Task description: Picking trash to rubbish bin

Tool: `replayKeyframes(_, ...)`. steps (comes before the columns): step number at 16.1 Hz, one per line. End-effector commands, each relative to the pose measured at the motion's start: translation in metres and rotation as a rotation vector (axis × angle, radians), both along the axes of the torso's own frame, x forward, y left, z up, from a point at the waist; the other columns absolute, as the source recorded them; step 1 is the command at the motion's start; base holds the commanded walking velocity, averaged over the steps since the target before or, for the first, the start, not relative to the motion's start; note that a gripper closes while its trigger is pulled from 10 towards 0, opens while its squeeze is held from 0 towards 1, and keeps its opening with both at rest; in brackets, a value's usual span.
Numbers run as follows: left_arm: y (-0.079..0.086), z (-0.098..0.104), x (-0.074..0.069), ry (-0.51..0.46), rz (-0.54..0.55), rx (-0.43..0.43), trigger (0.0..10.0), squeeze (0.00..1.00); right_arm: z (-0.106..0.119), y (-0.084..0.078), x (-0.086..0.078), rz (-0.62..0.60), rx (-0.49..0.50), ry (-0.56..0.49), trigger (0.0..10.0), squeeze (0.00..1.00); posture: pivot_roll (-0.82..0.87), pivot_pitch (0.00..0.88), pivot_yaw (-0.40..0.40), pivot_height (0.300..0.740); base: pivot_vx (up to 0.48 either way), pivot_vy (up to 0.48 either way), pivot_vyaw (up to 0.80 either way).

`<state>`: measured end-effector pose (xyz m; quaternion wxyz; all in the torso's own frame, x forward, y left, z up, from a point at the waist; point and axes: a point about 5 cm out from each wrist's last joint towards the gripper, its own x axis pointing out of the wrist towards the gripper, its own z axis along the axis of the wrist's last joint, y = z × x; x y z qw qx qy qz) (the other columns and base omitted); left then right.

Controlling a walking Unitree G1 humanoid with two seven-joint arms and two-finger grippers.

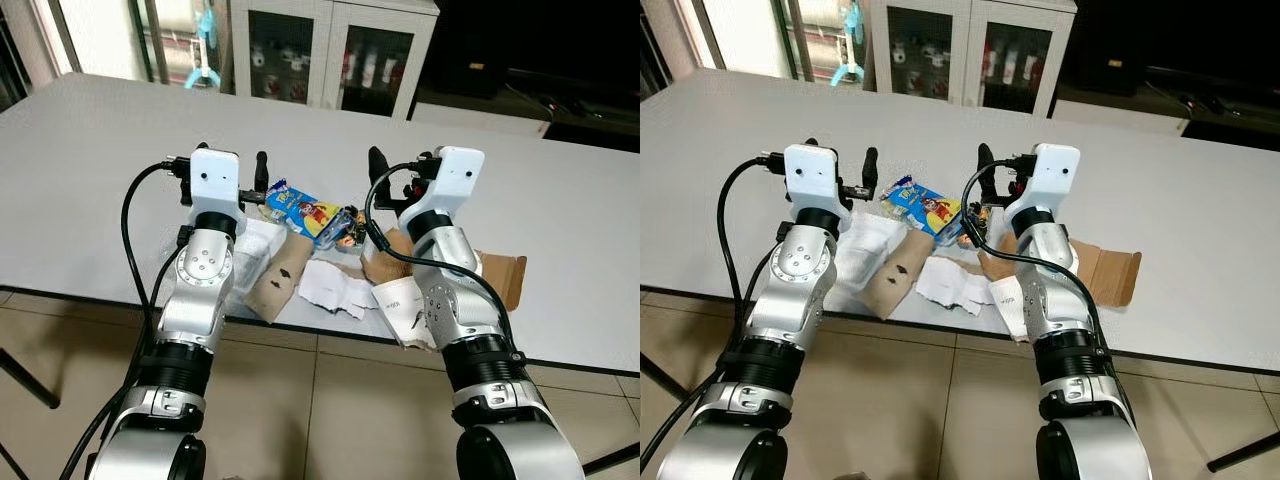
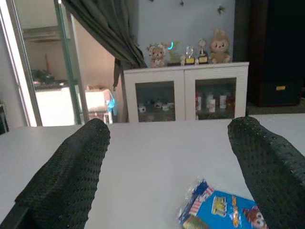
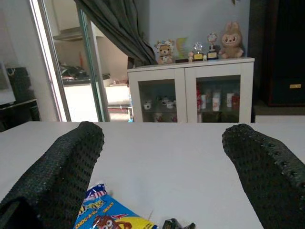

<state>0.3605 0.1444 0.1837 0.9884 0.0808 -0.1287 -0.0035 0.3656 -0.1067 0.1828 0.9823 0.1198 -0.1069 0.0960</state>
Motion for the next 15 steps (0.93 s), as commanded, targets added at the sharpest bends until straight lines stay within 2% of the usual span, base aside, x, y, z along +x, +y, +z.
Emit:
replayKeyframes(1,-0.0033,-0.001,0.0005,0.016,-0.015,0.002,10.0,0.0,-0.0028,-0.004,-0.0003,-0.012,-0.002,0.016,10.0,0.0,0.04,0.02,-0.087,0.74,0.0,0.0,0.0)
replayKeyframes(10,-0.0054,-0.0033,0.0008,0.033,-0.023,0.001,10.0,0.0,-0.0036,-0.0028,-0.0006,-0.009,0.015,0.023,10.0,0.0,0.04,0.023,-0.086,0.74,0.0,0.435,0.0)
replayKeyframes(12,-0.0073,-0.0044,0.0005,0.035,-0.029,0.022,10.0,0.0,-0.0035,-0.0027,-0.0009,-0.01,0.015,0.021,10.0,0.0,0.04,0.024,-0.087,0.74,0.0,0.0,0.0)
replayKeyframes(15,-0.01,-0.008,0.0006,0.072,-0.061,0.008,10.0,0.0,-0.0035,-0.0025,-0.0011,-0.009,0.015,0.022,10.0,0.0,0.05,0.026,-0.088,0.74,0.0,0.0,0.0)
